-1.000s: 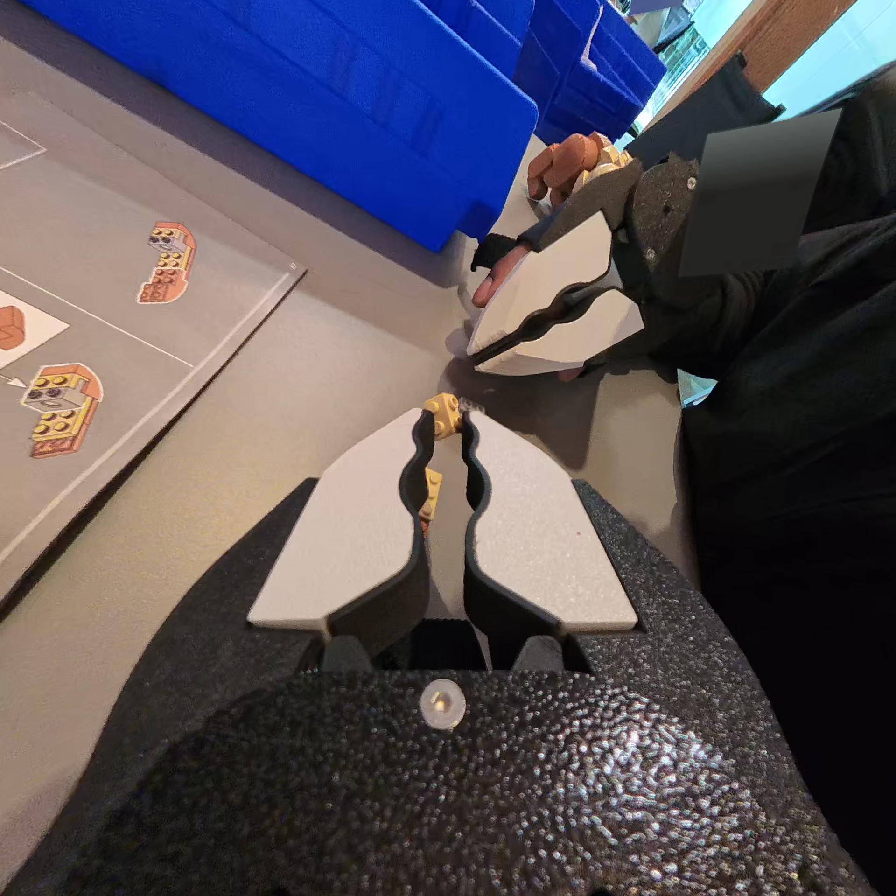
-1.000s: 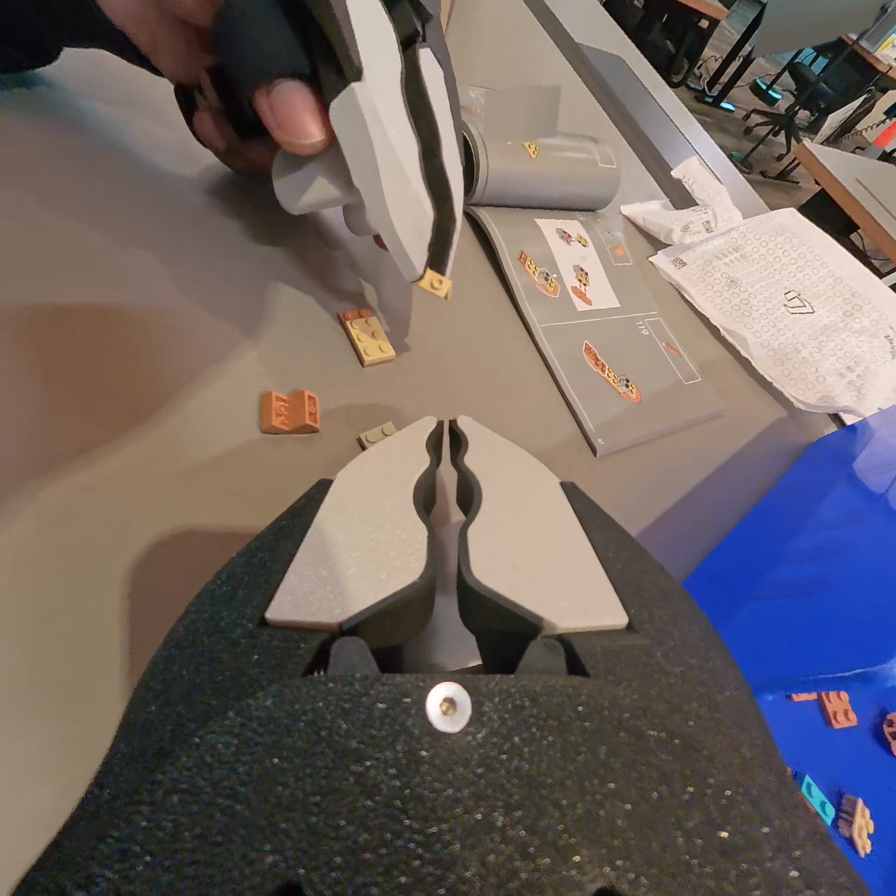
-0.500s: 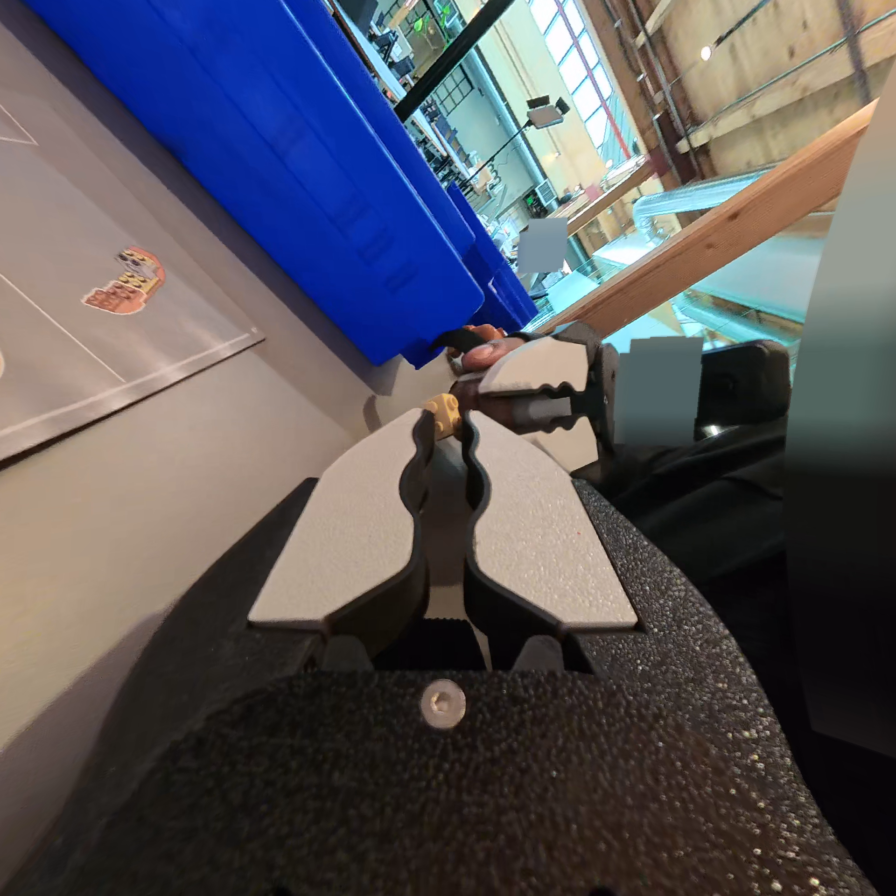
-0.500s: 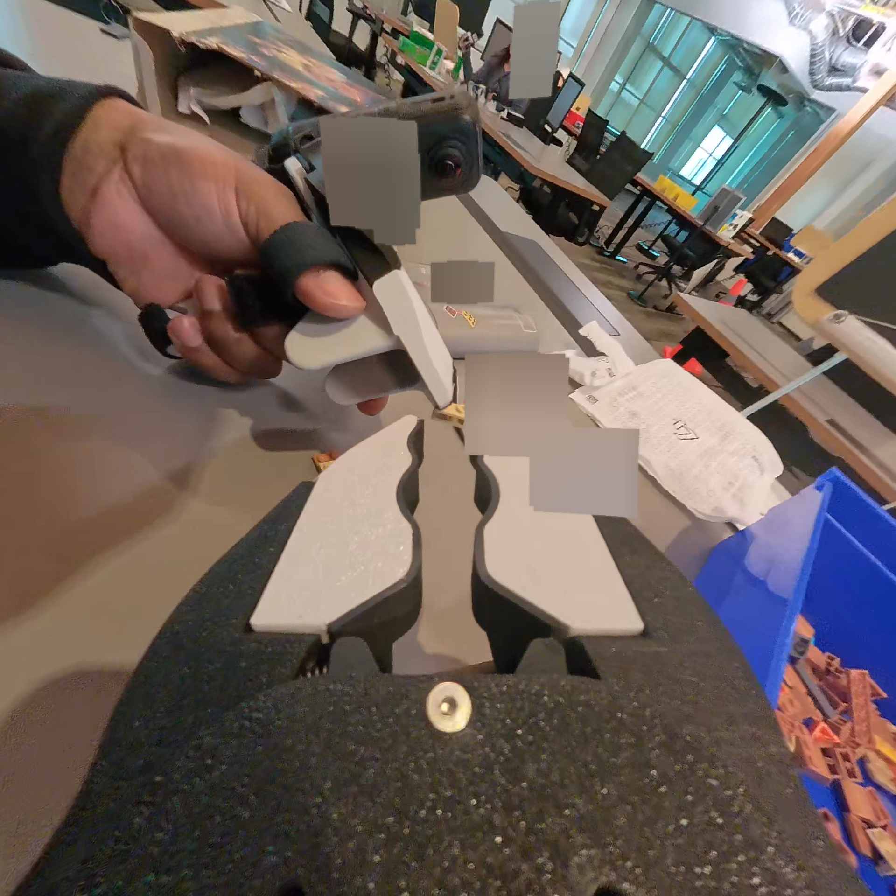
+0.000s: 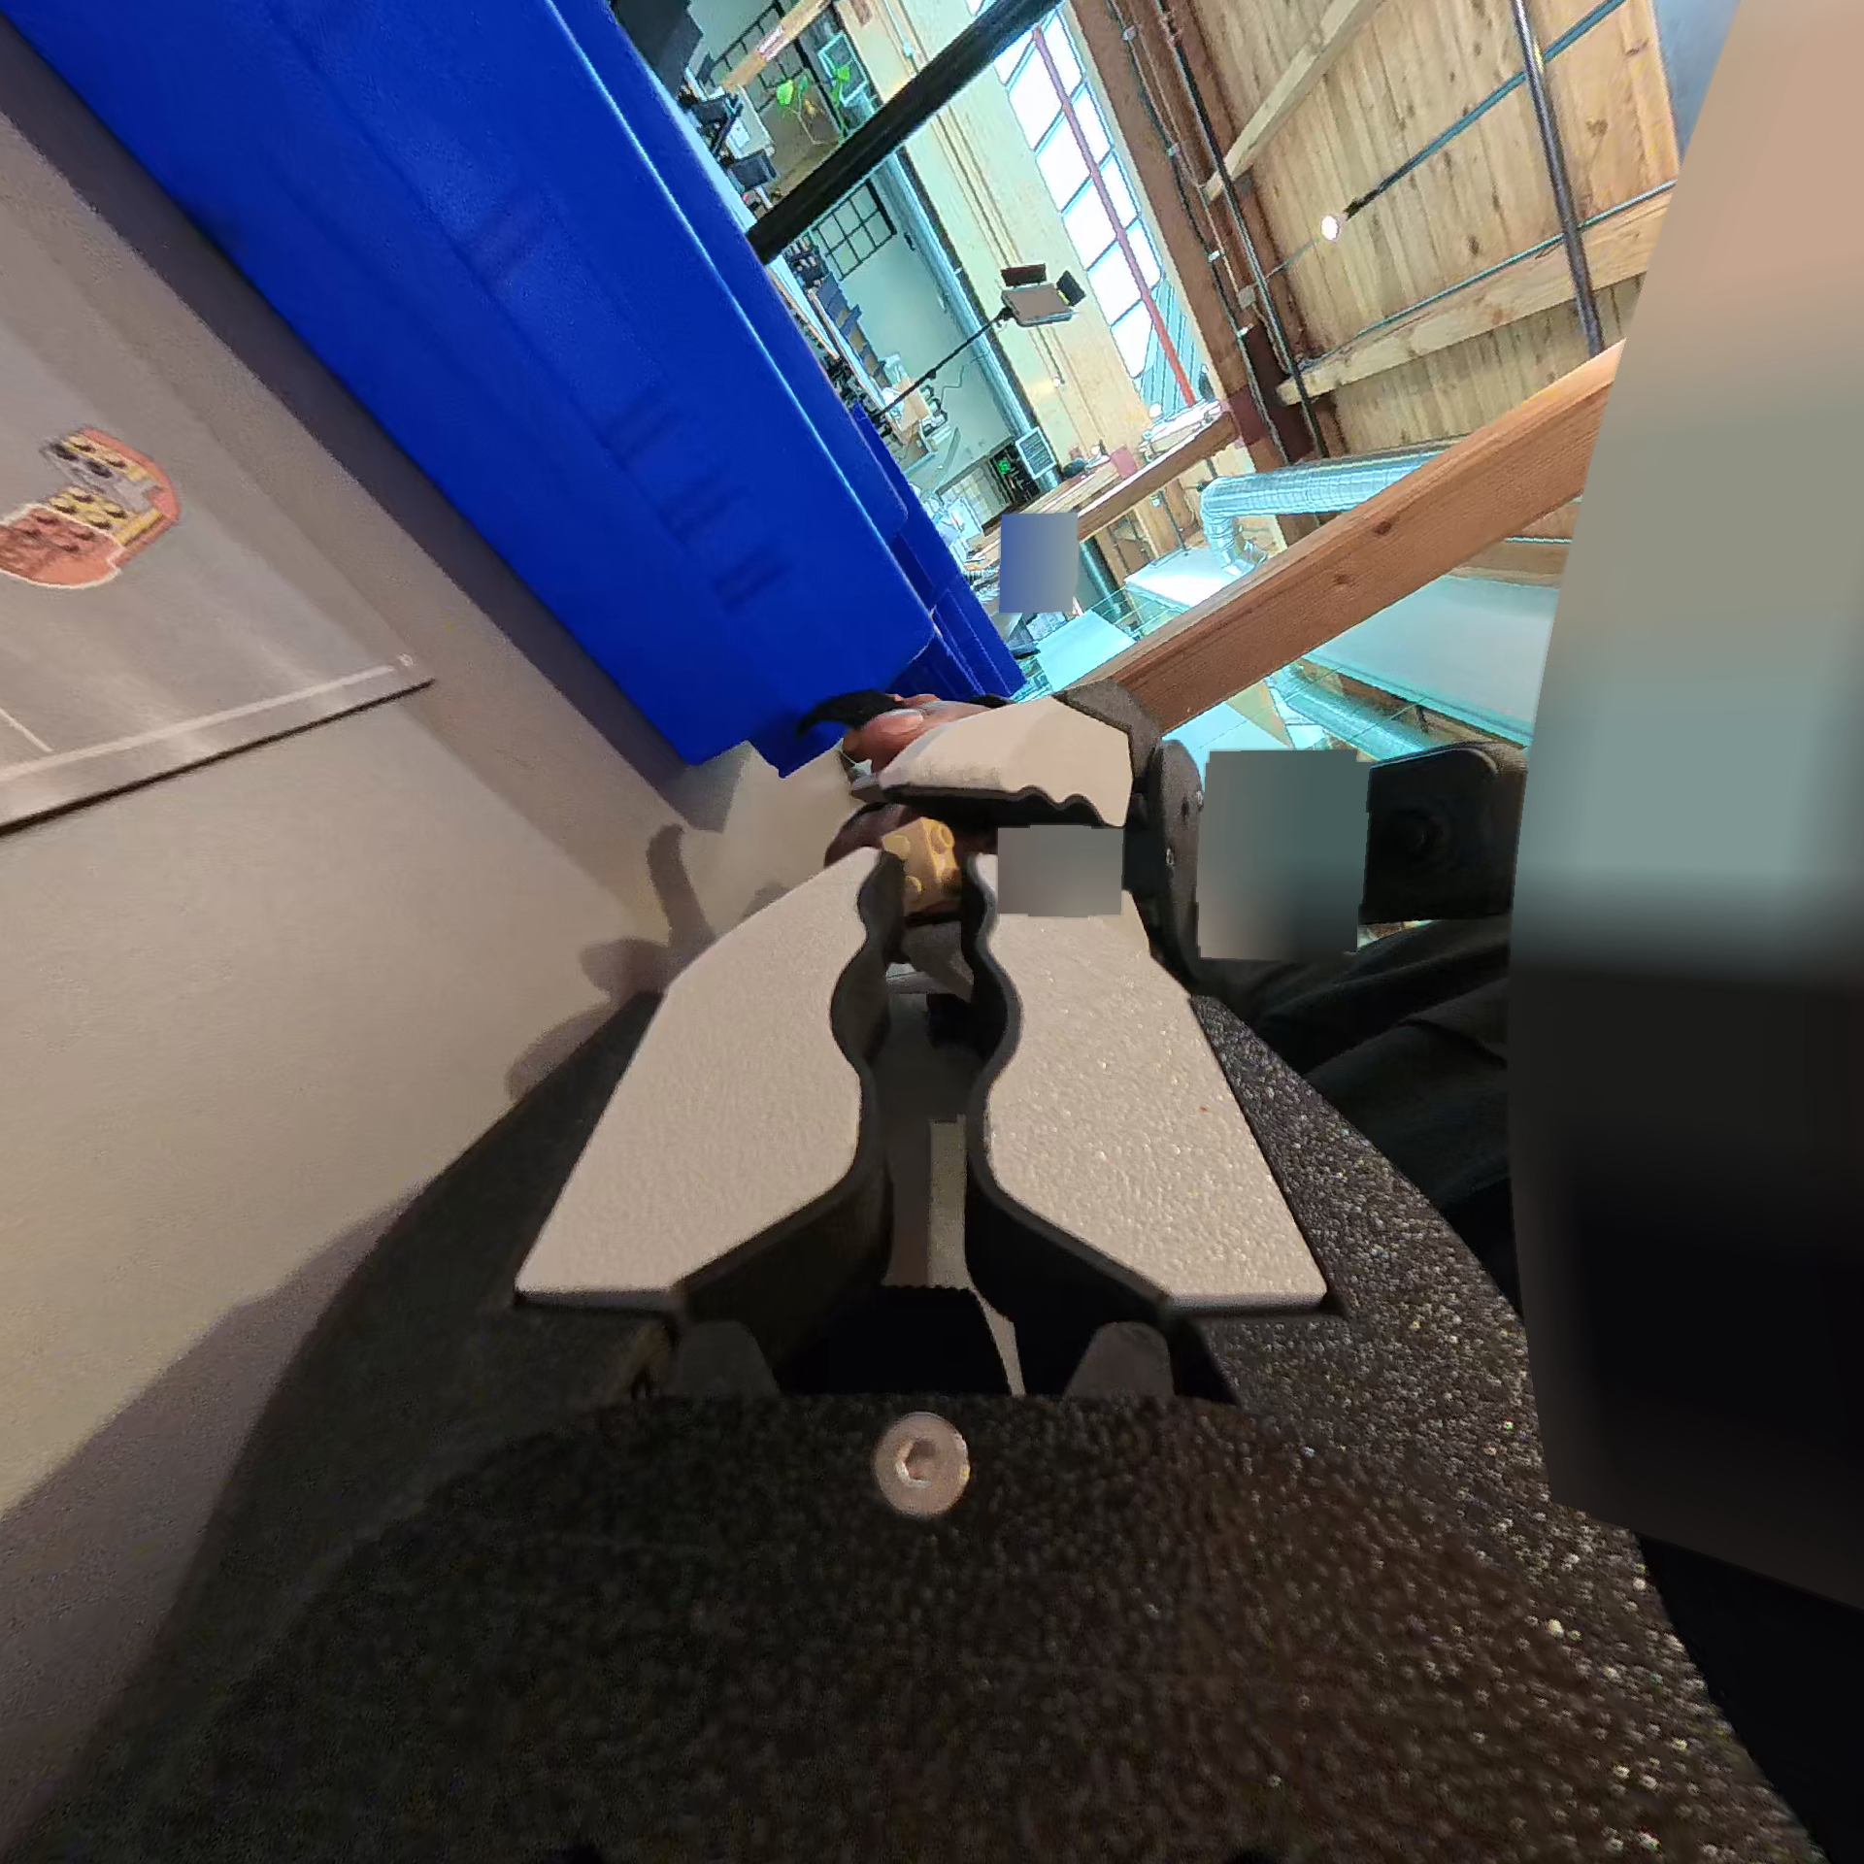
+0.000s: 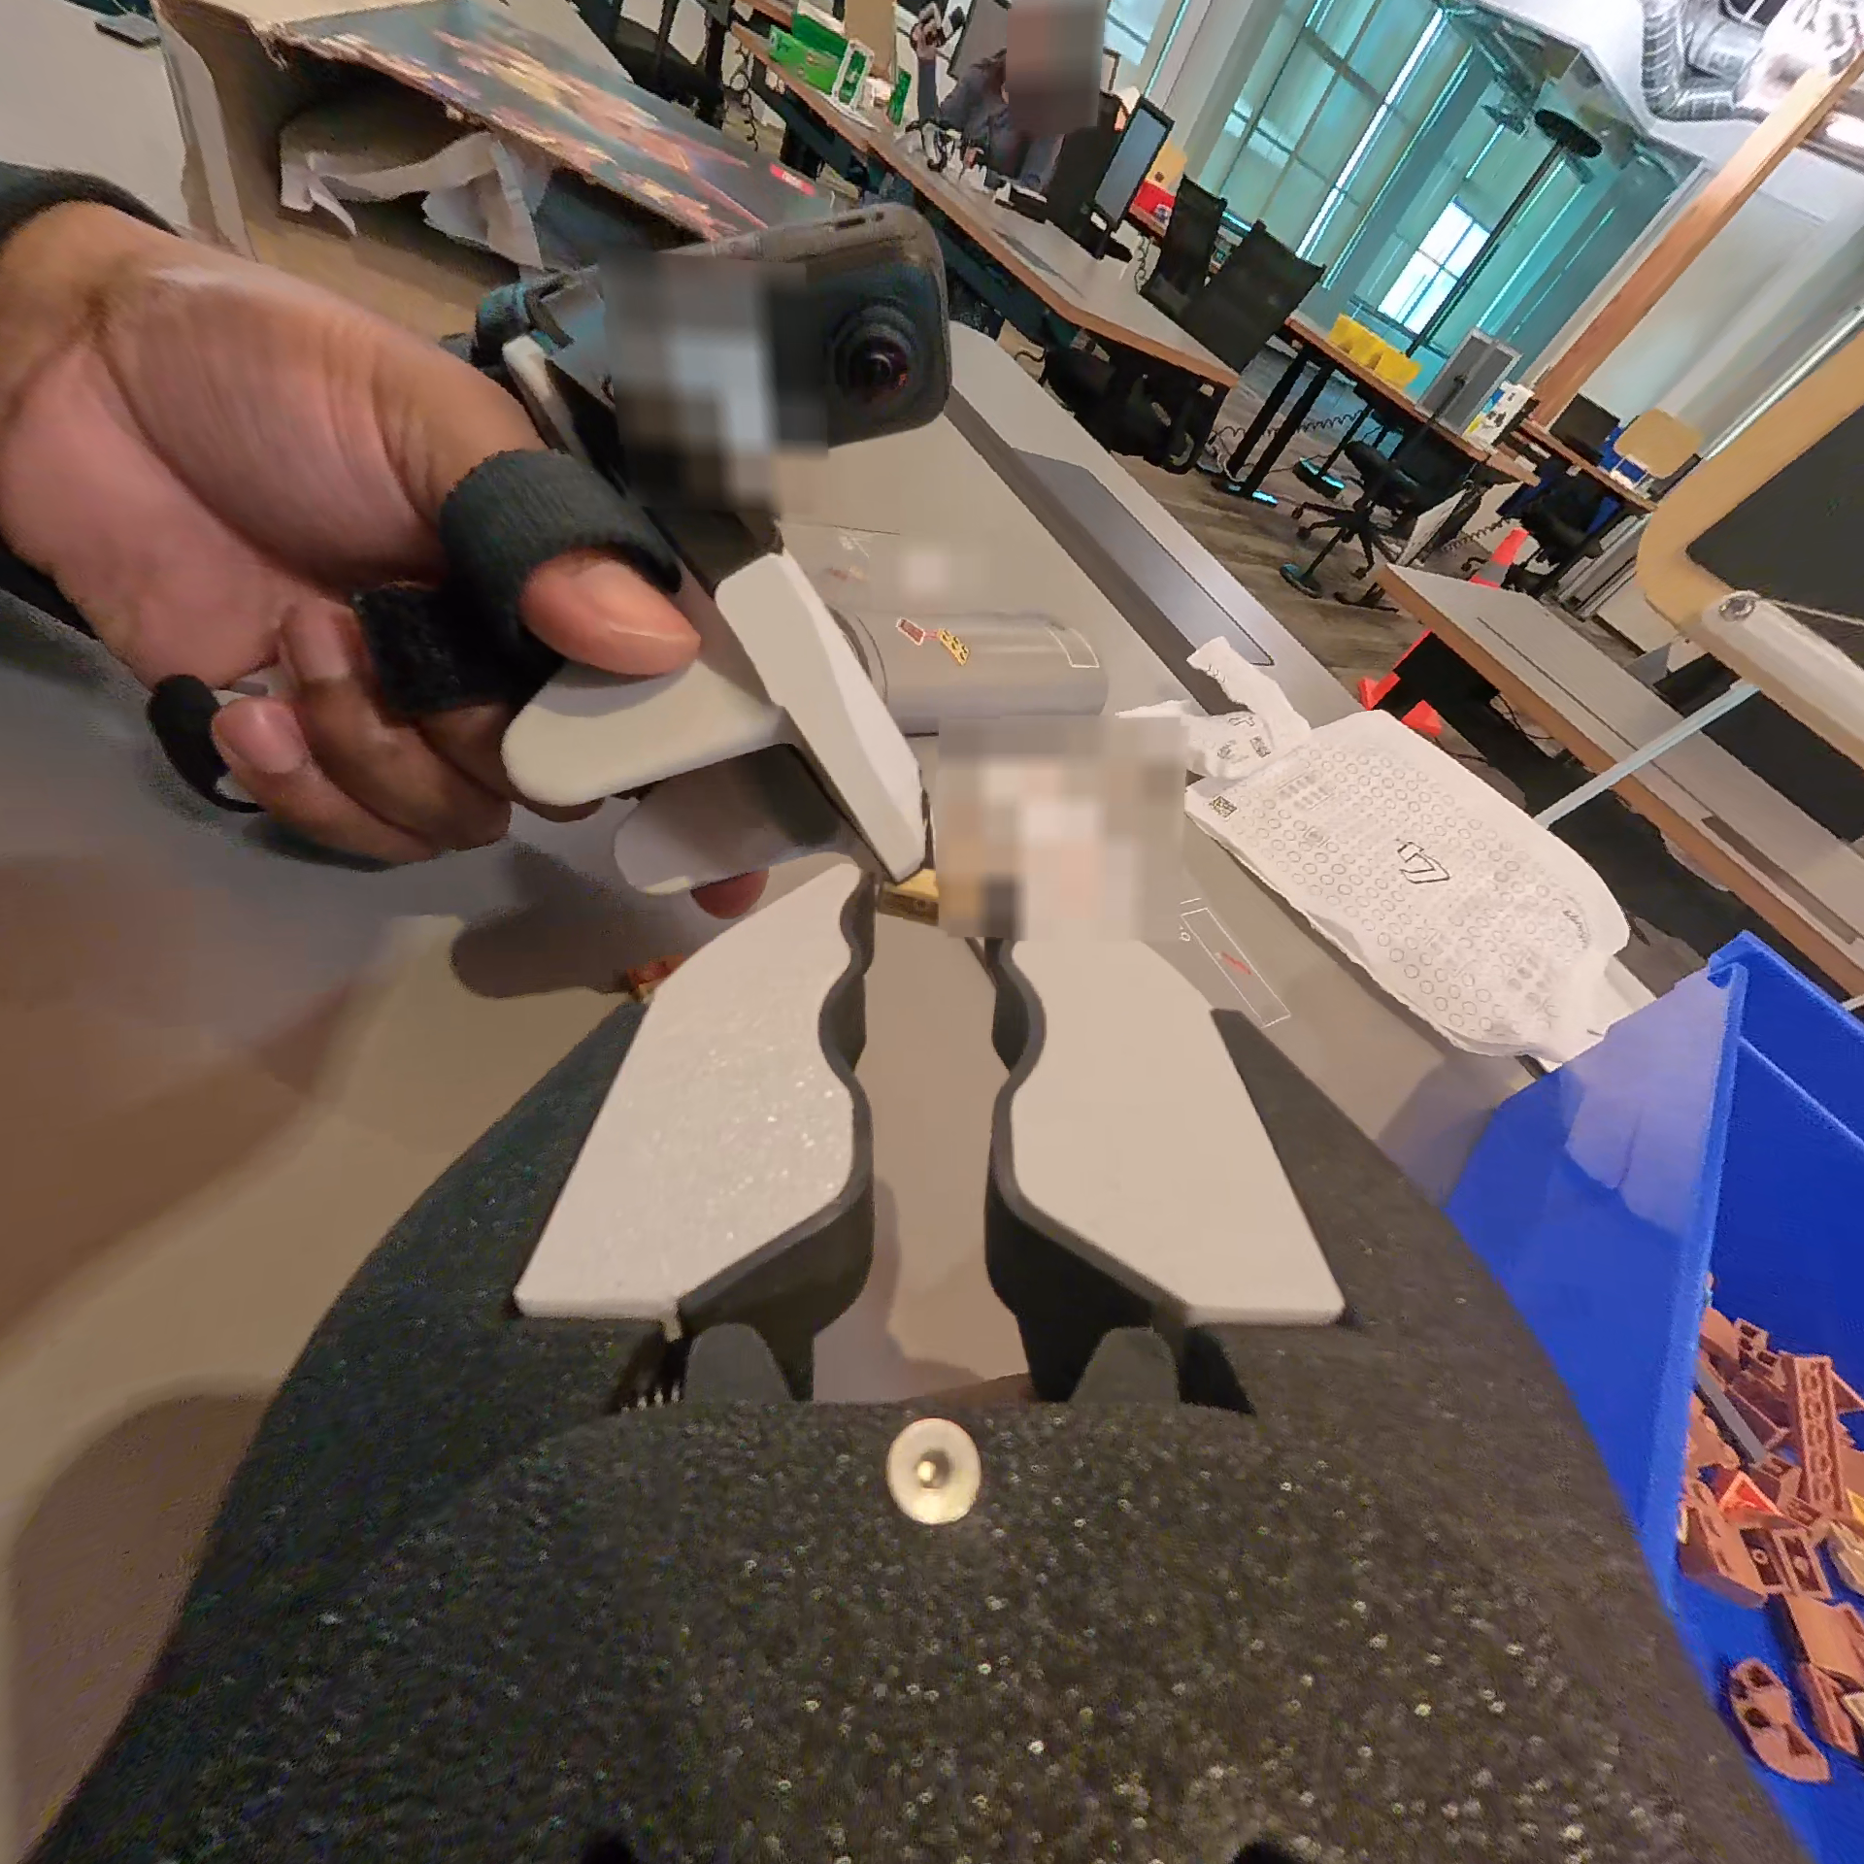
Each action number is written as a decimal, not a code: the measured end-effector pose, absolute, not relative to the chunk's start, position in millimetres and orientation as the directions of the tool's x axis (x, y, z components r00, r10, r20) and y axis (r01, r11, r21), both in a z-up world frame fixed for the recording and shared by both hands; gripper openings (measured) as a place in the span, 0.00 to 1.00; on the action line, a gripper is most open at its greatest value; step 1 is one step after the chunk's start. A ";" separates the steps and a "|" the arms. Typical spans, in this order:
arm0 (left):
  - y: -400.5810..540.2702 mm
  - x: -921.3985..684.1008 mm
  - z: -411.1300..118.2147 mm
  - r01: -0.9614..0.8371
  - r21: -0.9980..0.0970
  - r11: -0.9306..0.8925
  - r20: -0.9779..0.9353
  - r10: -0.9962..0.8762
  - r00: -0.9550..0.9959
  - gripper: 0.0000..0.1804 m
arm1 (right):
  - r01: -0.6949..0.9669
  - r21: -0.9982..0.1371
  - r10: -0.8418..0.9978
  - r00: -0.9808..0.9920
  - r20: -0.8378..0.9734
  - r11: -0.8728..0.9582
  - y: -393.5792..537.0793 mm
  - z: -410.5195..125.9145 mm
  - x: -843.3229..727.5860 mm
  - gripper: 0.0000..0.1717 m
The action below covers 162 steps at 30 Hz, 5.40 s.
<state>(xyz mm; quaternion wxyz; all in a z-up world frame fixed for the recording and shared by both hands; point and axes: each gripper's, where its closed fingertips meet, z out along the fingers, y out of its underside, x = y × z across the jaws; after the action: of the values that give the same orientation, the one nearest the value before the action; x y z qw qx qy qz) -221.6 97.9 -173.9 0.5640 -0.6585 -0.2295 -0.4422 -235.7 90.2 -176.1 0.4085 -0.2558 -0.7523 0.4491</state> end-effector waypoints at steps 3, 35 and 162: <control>98.3 -221.0 -172.9 0.806 -0.535 -0.254 0.844 -0.209 0.494 0.06 | 0.007 -0.891 0.748 -0.546 0.376 0.454 89.4 -175.4 -234.5 0.10; 87.4 -238.4 -192.2 0.700 -0.650 -0.297 0.743 -0.053 0.667 0.07 | -0.024 -0.871 0.765 -0.467 0.444 0.491 106.8 -178.8 -237.4 0.10; 55.4 -184.5 -199.8 -0.695 -0.671 -0.258 -0.626 -0.304 0.718 0.06 | 0.655 -0.747 0.440 -0.707 -0.553 0.113 44.8 -199.2 -183.0 0.06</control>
<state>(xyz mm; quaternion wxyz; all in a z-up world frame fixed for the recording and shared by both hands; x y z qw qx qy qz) -184.5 55.4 -199.8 0.5156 -0.7701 0.3241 0.1897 -183.0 44.8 -199.2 -0.0969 -0.3701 -0.7396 0.5537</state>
